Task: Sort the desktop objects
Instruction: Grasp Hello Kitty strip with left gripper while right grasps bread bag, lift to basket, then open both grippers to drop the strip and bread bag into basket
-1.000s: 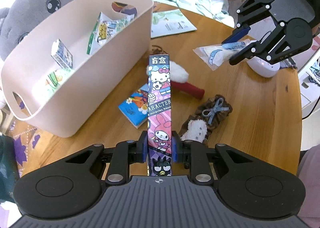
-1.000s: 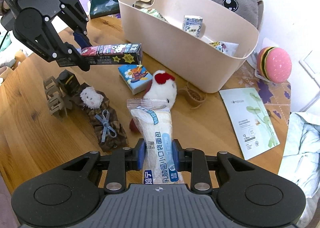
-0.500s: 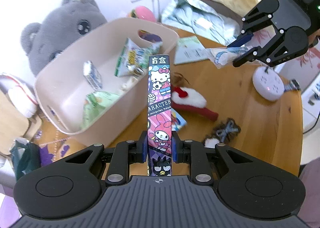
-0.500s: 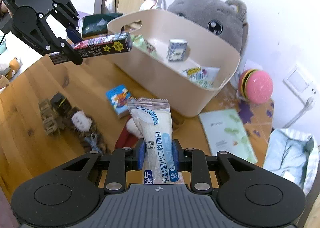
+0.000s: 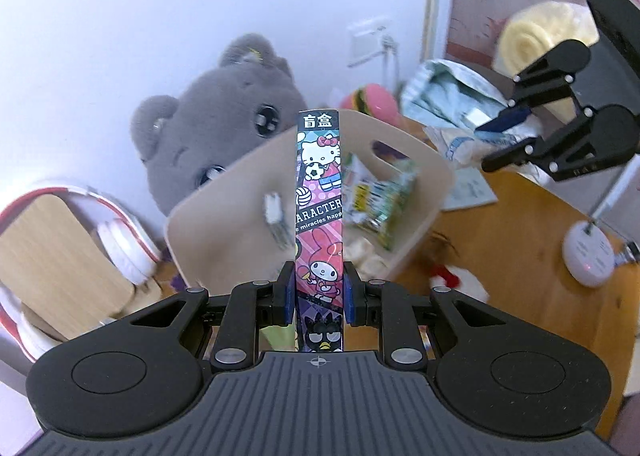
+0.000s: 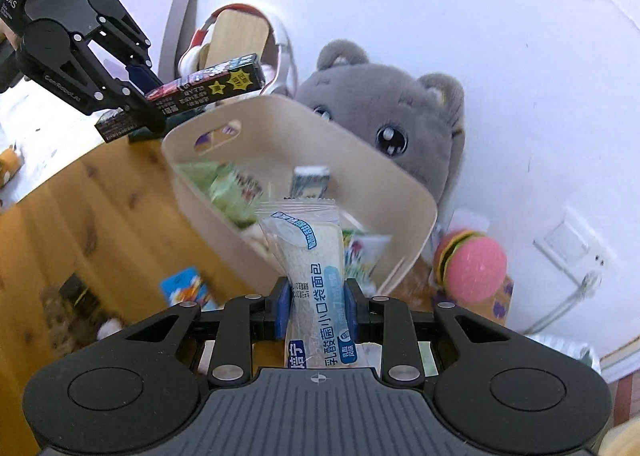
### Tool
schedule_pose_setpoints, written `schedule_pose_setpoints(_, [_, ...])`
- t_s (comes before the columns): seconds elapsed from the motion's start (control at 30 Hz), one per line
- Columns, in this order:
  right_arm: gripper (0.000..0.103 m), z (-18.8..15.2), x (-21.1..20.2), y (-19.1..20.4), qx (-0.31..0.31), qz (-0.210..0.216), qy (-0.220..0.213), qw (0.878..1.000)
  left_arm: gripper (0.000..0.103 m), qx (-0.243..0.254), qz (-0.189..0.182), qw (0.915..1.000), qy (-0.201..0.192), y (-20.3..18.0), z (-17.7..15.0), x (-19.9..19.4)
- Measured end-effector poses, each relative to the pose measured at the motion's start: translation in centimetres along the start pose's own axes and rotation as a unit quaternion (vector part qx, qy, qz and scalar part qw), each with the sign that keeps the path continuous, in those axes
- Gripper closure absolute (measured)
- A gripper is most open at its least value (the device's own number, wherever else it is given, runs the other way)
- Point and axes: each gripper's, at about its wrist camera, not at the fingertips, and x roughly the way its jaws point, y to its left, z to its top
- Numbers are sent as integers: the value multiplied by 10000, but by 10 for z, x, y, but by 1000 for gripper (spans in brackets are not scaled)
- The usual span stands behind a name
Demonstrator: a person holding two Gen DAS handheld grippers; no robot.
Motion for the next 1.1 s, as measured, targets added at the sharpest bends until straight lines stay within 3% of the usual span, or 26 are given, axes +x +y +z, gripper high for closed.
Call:
schedule_pose_setpoints(0.47, [76,43,65,-14,390,-160,62,9991,80,-706,515,9960,196,21,24,66])
schedule_pose_setpoints(0.63, [76,41,92,-20,856,-209,305,9956,80,-943,1040,9894,379,25,20,88])
schedule_pose_setpoints(0.97, [76,35,136,-14,1320,-245,856,9872,80,-1023,1293,9837,716,18,6,107])
schedule_pose_setpoints(1.0, [68,35,136,-12,1330,-242,865,9870,74,-1049,1302,9833,721,18,5,107])
schedule_pose_setpoints(1.1, [53,36,135,-12,1399,-222,867,9861,34,-1115,1402,9822,557,18,3,98])
